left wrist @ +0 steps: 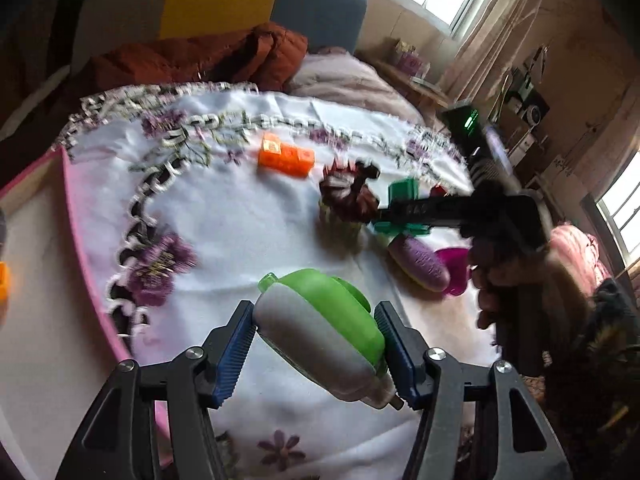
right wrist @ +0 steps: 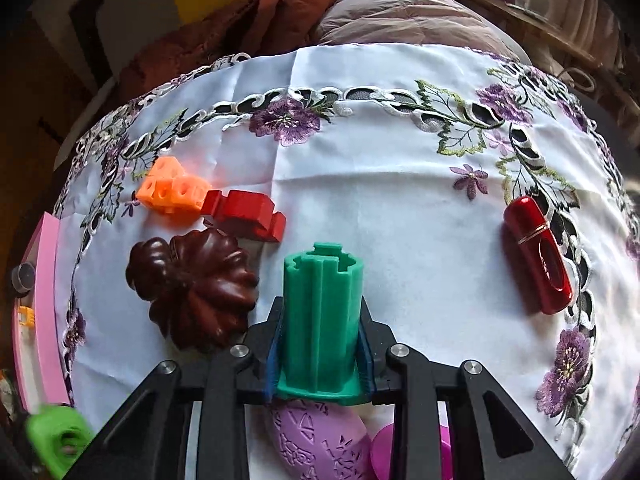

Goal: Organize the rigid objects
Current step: 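Lift the green-and-white bottle with the left tool while the right tool grasps the green stand, then carry the bottle into the tray and open the left tool, then carry the green stand into the tray and open the right tool, then move both tools back over the toys on the cloth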

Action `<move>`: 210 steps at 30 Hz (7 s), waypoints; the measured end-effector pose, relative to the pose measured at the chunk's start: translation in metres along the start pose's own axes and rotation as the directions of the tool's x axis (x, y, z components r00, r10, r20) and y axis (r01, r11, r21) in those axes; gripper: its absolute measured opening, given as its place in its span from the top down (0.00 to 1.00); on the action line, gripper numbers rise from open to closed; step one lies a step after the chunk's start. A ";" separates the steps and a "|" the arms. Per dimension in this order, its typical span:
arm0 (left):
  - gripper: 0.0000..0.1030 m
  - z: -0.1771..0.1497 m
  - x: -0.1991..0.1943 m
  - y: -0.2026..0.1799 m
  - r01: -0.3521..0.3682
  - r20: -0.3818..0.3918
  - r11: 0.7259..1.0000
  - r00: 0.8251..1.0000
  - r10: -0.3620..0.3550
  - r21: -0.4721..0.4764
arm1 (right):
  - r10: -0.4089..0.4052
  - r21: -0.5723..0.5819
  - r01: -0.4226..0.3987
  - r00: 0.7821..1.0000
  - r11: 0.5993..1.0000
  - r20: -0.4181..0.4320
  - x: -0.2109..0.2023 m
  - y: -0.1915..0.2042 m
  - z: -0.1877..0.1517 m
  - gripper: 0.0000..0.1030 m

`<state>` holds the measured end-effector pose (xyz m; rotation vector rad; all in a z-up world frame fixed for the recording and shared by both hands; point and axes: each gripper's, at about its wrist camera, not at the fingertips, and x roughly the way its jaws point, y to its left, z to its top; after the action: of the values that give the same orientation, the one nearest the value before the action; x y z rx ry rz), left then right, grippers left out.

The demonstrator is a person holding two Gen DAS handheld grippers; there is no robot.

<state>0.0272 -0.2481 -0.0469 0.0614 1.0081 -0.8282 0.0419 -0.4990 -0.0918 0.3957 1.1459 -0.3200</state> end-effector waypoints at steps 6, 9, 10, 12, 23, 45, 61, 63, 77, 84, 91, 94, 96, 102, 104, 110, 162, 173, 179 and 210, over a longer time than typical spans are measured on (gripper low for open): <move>0.40 0.002 -0.043 0.032 -0.017 0.070 0.997 0.997 0.022 -0.073 | -0.022 -0.029 0.022 1.000 0.999 0.010 -0.001 0.007 -0.004 0.70; 0.40 0.001 -0.060 0.059 -0.049 0.092 0.991 0.994 0.062 -0.128 | -0.030 -0.042 0.031 0.999 0.999 0.013 -0.001 0.008 -0.003 0.70; 0.40 0.000 -0.065 0.069 -0.066 0.097 0.987 0.992 0.080 -0.148 | -0.034 -0.046 0.034 0.999 0.998 0.014 -0.001 0.009 -0.003 0.70; 0.40 -0.003 -0.072 0.089 -0.091 0.096 0.977 0.989 0.111 -0.192 | -0.039 -0.054 0.040 0.999 0.998 0.016 -0.001 0.010 -0.004 0.70; 0.40 -0.033 -0.102 0.189 -0.263 0.049 0.905 0.954 0.295 -0.333 | -0.054 -0.081 0.056 0.998 0.995 0.022 0.001 0.015 -0.005 0.70; 0.38 -0.035 -0.106 0.215 -0.398 0.024 0.848 0.901 0.432 -0.350 | -0.075 -0.120 0.078 0.997 0.990 0.029 0.000 0.018 -0.005 0.70; 0.38 -0.039 -0.141 0.143 -0.441 0.146 0.862 0.863 0.483 -0.250 | -0.094 -0.135 0.098 0.995 0.986 0.035 -0.002 0.020 -0.005 0.70; 0.38 -0.037 -0.143 0.137 -0.440 0.156 0.866 0.863 0.481 -0.239 | -0.094 -0.132 0.098 0.995 0.986 0.036 -0.003 0.020 -0.005 0.70; 0.38 -0.041 -0.145 0.127 -0.433 0.163 0.875 0.868 0.470 -0.219 | -0.096 -0.044 0.102 0.989 0.994 0.116 -0.023 0.005 0.000 0.70; 0.38 -0.044 -0.147 0.127 -0.433 0.166 0.875 0.867 0.470 -0.218 | -0.069 0.035 0.062 0.970 0.997 0.232 -0.049 -0.003 0.004 0.70; 0.38 -0.046 -0.150 0.131 -0.430 0.164 0.876 0.869 0.467 -0.220 | -0.002 0.038 -0.012 0.938 0.999 0.346 -0.079 0.005 0.004 0.70; 0.38 -0.048 -0.152 0.132 -0.427 0.166 0.876 0.869 0.466 -0.225 | 0.035 0.020 -0.045 0.932 0.999 0.361 -0.090 0.015 0.001 0.70; 0.38 -0.049 -0.153 0.134 -0.424 0.165 0.876 0.870 0.464 -0.229 | 0.060 -0.013 -0.060 0.928 0.998 0.368 -0.098 0.027 -0.001 0.70; 0.38 -0.052 -0.154 0.139 -0.417 0.163 0.875 0.872 0.461 -0.245 | 0.162 -0.143 -0.118 0.922 0.983 0.353 -0.111 0.079 -0.007 0.70; 0.38 -0.053 -0.155 0.141 -0.416 0.160 0.875 0.873 0.461 -0.248 | 0.203 -0.187 -0.147 0.922 0.971 0.330 -0.111 0.097 -0.010 0.70; 0.38 -0.057 -0.157 0.148 -0.412 0.157 0.870 0.873 0.462 -0.271 | 0.314 -0.340 -0.233 0.927 0.911 0.207 -0.096 0.169 -0.027 0.70; 0.38 -0.060 -0.165 0.155 -0.433 0.134 0.854 0.865 0.484 -0.288 | 0.310 -0.460 -0.185 0.927 0.868 0.212 -0.086 0.216 -0.036 0.25; 0.38 -0.042 -0.147 0.128 -0.440 0.131 0.878 0.875 0.467 -0.190 | 0.161 -0.264 -0.070 0.926 0.962 0.342 -0.103 0.104 -0.001 0.24; 0.38 -0.027 -0.132 0.109 -0.423 0.129 0.897 0.889 0.439 -0.129 | 0.049 -0.105 -0.009 0.918 0.994 0.394 -0.098 0.039 0.009 0.23; 0.38 0.109 0.062 0.020 -0.218 -0.063 0.974 0.973 0.222 0.063 | 0.057 0.239 -0.157 0.923 0.958 0.379 -0.088 -0.042 0.011 0.15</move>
<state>0.1354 -0.3145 -0.0397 0.2474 1.0225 -0.6540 -0.0012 -0.5376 -0.0129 0.6054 0.7081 -0.4330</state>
